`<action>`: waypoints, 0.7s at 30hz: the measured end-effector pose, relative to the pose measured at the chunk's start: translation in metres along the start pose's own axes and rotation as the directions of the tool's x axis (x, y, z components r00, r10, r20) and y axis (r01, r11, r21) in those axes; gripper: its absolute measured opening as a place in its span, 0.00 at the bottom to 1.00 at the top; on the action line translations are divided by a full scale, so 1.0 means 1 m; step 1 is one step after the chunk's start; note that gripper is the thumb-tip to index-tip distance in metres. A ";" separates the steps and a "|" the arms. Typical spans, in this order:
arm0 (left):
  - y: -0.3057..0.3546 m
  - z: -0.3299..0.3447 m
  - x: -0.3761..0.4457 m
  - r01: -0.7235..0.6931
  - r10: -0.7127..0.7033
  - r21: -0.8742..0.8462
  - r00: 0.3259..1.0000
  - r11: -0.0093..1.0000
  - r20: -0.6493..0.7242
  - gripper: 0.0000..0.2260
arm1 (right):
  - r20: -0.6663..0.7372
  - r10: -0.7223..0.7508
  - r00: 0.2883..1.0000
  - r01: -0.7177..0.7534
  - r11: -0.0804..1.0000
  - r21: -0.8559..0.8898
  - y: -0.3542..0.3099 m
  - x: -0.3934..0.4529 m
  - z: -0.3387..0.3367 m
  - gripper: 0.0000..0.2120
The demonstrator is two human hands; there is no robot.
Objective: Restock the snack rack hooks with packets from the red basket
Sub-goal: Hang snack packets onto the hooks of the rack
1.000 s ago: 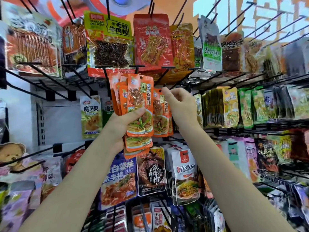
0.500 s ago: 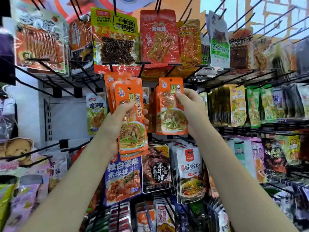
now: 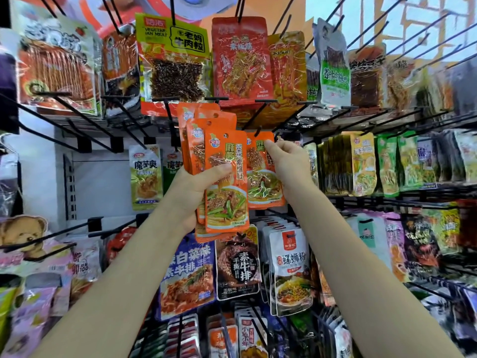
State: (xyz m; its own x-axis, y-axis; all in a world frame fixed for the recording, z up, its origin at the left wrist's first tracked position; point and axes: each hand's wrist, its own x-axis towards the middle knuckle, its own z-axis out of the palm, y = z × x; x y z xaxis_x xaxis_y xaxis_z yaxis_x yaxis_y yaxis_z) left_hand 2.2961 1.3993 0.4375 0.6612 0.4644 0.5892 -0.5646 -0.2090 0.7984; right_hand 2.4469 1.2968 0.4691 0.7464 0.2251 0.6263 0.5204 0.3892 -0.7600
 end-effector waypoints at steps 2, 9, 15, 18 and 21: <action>0.001 0.002 0.001 -0.001 0.001 0.004 1.000 1.000 -0.010 0.16 | -0.057 -0.049 0.997 0.048 0.999 -0.021 0.002 -0.001 -0.002 0.11; -0.003 0.009 0.007 -0.016 0.016 0.018 1.000 1.000 -0.025 0.14 | 0.236 -0.211 0.949 0.221 0.975 -0.020 -0.012 -0.033 -0.003 0.17; -0.004 0.003 0.011 0.084 -0.084 -0.004 0.988 0.996 -0.132 0.20 | 0.172 -0.187 0.967 0.188 0.982 0.007 -0.008 -0.024 0.001 0.19; -0.002 -0.002 0.008 0.105 -0.107 -0.018 0.989 0.994 -0.103 0.16 | 0.134 -0.118 0.984 0.117 0.993 0.014 -0.010 -0.015 -0.001 0.23; -0.003 -0.002 0.006 0.045 -0.047 -0.032 0.995 0.999 -0.086 0.14 | 0.134 -0.076 0.988 0.072 0.997 0.031 -0.011 -0.004 -0.001 0.22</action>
State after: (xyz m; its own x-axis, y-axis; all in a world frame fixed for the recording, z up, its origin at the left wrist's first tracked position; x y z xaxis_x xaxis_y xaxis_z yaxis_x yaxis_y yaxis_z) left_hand 2.3012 1.4050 0.4382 0.6422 0.5462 0.5379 -0.5498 -0.1608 0.8197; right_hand 2.4382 1.2910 0.4746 0.6422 0.3128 0.6998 0.5597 0.4323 -0.7070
